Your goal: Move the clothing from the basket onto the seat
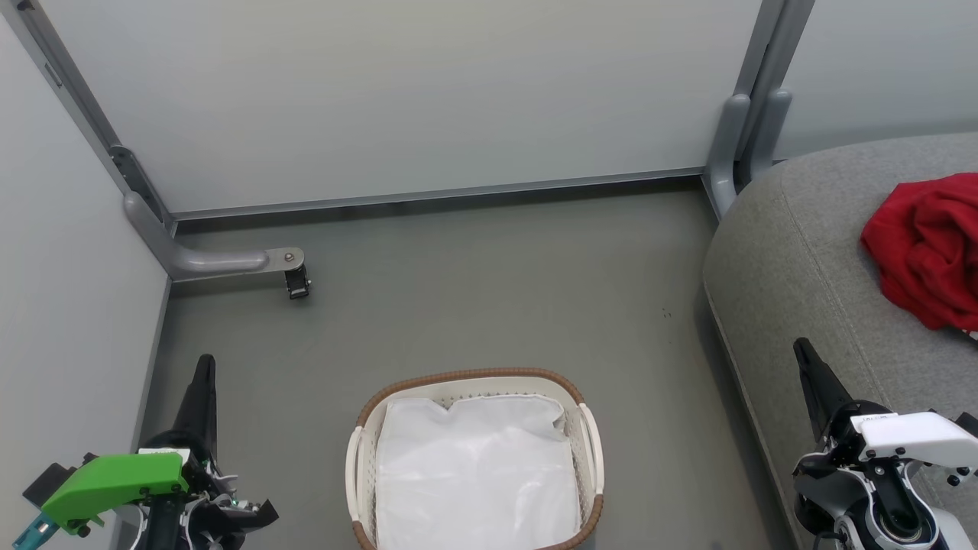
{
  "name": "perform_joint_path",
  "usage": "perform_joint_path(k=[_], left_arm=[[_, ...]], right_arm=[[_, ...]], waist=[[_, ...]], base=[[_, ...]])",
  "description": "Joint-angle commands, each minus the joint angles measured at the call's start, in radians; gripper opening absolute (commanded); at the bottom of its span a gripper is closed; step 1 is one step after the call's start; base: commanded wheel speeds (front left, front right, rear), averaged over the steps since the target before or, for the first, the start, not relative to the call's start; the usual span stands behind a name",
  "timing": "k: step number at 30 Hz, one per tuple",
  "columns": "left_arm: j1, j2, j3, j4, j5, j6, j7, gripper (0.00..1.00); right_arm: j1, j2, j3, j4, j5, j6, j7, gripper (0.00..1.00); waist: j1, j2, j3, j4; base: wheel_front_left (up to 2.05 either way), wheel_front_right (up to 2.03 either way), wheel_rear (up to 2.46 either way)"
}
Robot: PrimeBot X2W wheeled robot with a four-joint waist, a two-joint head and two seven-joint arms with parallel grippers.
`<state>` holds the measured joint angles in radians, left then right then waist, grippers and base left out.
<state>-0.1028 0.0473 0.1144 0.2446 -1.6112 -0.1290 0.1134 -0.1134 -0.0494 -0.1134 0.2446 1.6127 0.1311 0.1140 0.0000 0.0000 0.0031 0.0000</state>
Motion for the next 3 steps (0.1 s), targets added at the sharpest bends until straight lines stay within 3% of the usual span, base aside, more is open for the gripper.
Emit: perform_joint_path(k=[1,3], left_arm=[[-0.01,0.005,0.002,-0.001,-0.004,-0.004,0.004,0.0],[-0.01,0.005,0.002,-0.001,-0.004,-0.004,0.004,0.0]], right_arm=[[0.011,-0.004,-0.003,-0.003,0.001,-0.001,0.003,0.0],[0.011,-0.004,-0.003,-0.003,0.001,-0.001,0.003,0.0]], waist=[[0.0,0.0,0.0,0.0],[0.0,0.0,0.0,0.0]], base=[[0.0,0.0,0.0],[0.0,0.0,0.0]])
